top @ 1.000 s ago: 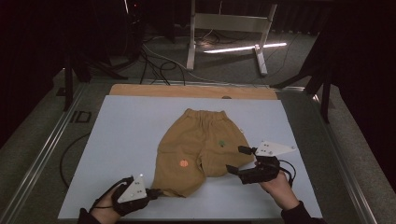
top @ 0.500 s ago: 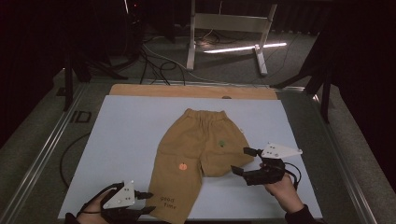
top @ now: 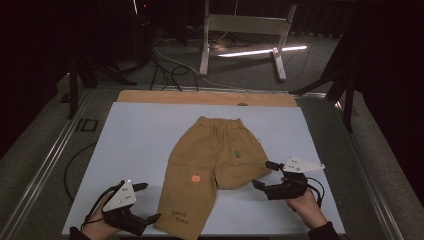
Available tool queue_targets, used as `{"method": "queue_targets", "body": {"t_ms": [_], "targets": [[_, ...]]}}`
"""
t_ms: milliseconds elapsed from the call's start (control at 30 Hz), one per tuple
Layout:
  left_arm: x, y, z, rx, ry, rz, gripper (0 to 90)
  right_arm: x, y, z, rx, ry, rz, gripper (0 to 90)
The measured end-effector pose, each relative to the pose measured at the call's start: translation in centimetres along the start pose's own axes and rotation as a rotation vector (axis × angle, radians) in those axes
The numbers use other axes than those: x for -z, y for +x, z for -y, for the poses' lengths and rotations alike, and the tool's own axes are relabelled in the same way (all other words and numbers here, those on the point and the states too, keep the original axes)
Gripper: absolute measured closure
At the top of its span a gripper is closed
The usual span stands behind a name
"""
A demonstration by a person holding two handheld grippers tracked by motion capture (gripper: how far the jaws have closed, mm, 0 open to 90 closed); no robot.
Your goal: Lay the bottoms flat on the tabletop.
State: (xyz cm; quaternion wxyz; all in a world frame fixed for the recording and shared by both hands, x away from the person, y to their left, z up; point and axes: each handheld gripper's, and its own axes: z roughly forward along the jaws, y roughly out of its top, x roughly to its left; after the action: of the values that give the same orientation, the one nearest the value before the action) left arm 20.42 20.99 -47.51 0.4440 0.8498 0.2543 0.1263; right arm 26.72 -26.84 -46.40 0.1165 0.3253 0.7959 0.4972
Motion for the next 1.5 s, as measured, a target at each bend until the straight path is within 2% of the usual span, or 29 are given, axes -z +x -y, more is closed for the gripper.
{"method": "queue_targets", "body": {"t_ms": [133,200,300,367,433,500,533,600,633,700,733,767,800,900,933,967,1000,1033,1067,1100,1133,1167,1267,1333,1367,1400,1500], "targets": [[-0.4,0.1,0.2,0.007,-0.002,-0.06,3.3,-0.3,-0.2,0.9,-0.021,0.021,-0.007,14.3],[-0.4,0.1,0.4,0.023,-0.013,-0.077,3.6,-0.7,0.0,1.6,-0.032,0.046,-0.03,14.8],[-0.3,0.2,0.5,0.025,-0.017,-0.102,3.7,-1.4,0.5,2.4,-0.043,0.085,-0.074,15.6],[-0.3,0.2,0.5,0.029,-0.018,-0.12,3.8,-1.9,0.9,2.8,-0.024,0.126,-0.059,17.3],[-0.3,0.3,0.6,0.029,-0.016,-0.123,4.1,-2.6,1.0,3.2,-0.026,0.149,-0.071,19.9],[-0.2,0.3,0.6,0.028,-0.018,-0.133,4.3,-3.3,1.0,3.5,-0.028,0.18,-0.027,26.3],[-0.2,0.4,0.6,0.029,-0.018,-0.135,4.5,-3.6,0.8,3.6,-0.027,0.193,-0.021,28.1],[-0.2,0.4,0.7,0.03,-0.017,-0.14,4.5,-4.2,0.7,3.8,-0.015,0.243,0.018,38.3],[-0.1,0.5,0.7,0.03,-0.017,-0.139,4.5,-4.4,0.7,3.9,-0.007,0.253,0.013,38.7],[-0.1,0.5,0.7,0.03,-0.02,-0.146,4.6,-4.6,0.7,4.0,-0.004,0.258,0.018,41.4],[-0.1,0.6,0.7,0.034,-0.022,-0.147,4.7,-5.0,0.6,3.8,-0.01,0.257,0.048,43.6],[-0.1,0.6,0.7,0.037,-0.024,-0.147,4.7,-5.0,0.6,3.8,-0.01,0.257,0.048,43.6],[-0.2,0.6,0.7,0.037,-0.024,-0.151,4.8,-5.4,0.4,3.5,-0.005,0.24,0.088,44.8],[-0.1,0.7,0.7,0.037,-0.031,-0.157,4.8,-5.9,0.2,3.0,0.021,0.232,0.108,47.9],[0.0,0.7,0.7,0.037,-0.031,-0.16,4.8,-6.0,0.2,2.4,0.042,0.203,0.12,51.2],[0.0,0.7,0.7,0.037,-0.031,-0.16,4.9,-6.0,0.2,2.4,0.042,0.203,0.12,51.2],[0.0,0.8,0.7,0.039,-0.037,-0.164,4.9,-6.0,0.3,1.3,0.062,0.169,0.128,52.0],[0.0,0.8,0.7,0.039,-0.037,-0.164,4.9,-6.0,0.3,1.3,0.062,0.169,0.128,52.0],[0.0,0.8,0.7,0.04,-0.04,-0.165,4.9,-6.1,0.2,0.2,0.066,0.126,0.118,55.7],[0.0,0.8,0.7,0.04,-0.04,-0.165,5.0,-6.1,0.2,0.2,0.066,0.126,0.118,55.7],[0.0,0.8,0.7,0.042,-0.04,-0.164,5.1,-6.3,0.0,-0.9,0.096,0.102,0.13,63.2],[0.0,0.8,0.7,0.042,-0.039,-0.162,5.1,-6.3,0.0,-0.9,0.096,0.102,0.13,63.2],[0.0,0.7,0.7,0.042,-0.041,-0.16,5.1,-7.4,-0.4,-1.9,0.141,0.122,0.159,73.7],[0.0,0.8,0.8,0.042,-0.04,-0.158,5.1,-9.1,-1.1,-2.6,0.146,0.129,0.152,83.9],[0.0,0.8,0.8,0.044,-0.04,-0.157,5.1,-9.1,-1.1,-2.6,0.146,0.129,0.152,83.9],[0.0,0.9,0.8,0.045,-0.041,-0.158,5.3,-10.1,-1.3,-3.2,0.14,0.127,0.137,89.2],[0.0,0.9,0.8,0.05,-0.043,-0.158,5.3,-10.9,-1.1,-4.0,0.138,0.122,0.112,89.9]]}}
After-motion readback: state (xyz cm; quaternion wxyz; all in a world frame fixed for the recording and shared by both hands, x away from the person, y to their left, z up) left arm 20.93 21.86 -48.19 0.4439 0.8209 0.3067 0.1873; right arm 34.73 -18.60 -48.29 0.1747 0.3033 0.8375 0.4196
